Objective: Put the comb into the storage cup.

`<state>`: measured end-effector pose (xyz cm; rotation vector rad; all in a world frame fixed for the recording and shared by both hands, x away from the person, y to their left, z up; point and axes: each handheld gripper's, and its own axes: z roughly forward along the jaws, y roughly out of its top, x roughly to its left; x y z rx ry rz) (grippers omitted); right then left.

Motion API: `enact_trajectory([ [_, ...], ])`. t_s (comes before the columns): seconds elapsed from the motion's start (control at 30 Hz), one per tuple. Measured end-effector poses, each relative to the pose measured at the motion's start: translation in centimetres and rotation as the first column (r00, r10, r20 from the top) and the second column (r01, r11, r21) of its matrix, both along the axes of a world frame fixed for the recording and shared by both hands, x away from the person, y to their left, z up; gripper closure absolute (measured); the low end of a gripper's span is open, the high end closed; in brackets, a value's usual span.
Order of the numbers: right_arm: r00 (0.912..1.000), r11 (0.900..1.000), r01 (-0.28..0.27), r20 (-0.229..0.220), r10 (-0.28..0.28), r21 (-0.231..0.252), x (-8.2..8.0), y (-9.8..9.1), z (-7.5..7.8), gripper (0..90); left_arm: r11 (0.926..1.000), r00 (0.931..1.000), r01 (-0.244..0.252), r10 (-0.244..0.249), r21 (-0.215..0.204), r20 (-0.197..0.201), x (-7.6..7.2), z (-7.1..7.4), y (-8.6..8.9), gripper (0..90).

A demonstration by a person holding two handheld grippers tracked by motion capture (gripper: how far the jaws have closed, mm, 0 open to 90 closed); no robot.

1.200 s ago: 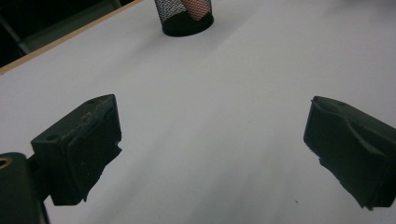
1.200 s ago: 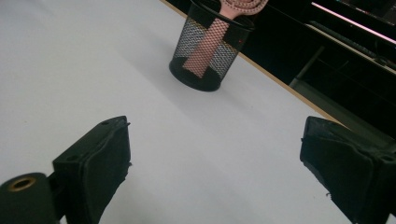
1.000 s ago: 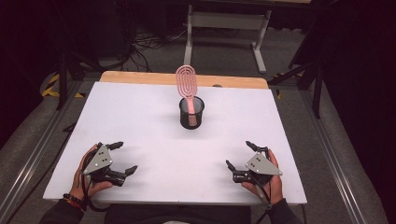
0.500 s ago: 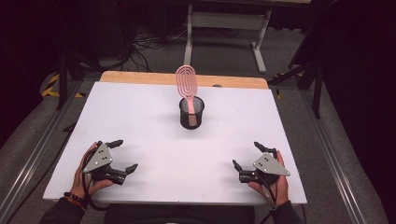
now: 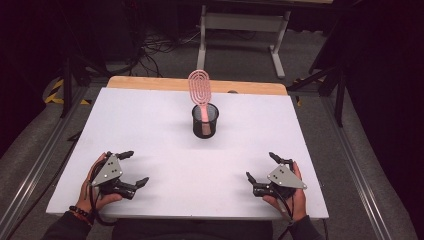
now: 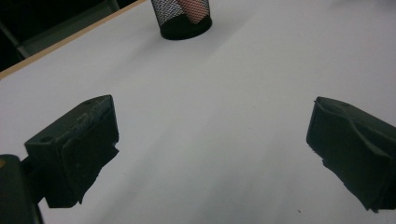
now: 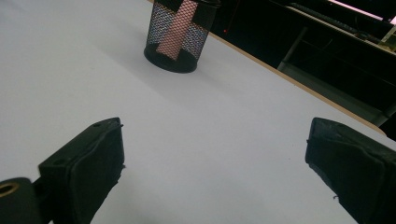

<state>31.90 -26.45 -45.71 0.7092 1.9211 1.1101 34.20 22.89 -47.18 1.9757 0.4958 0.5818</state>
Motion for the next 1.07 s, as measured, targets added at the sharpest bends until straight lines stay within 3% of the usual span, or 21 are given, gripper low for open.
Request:
enact_trajectory([
  [1.07, 1.0000, 0.9996, -0.007, 0.006, 0.007, 0.028, 0.30, 0.57, 0.05, 5.4, 1.0000, 0.9997, -0.007, 0.007, -0.007, -0.022, 0.25, -0.26, 0.02, 3.3],
])
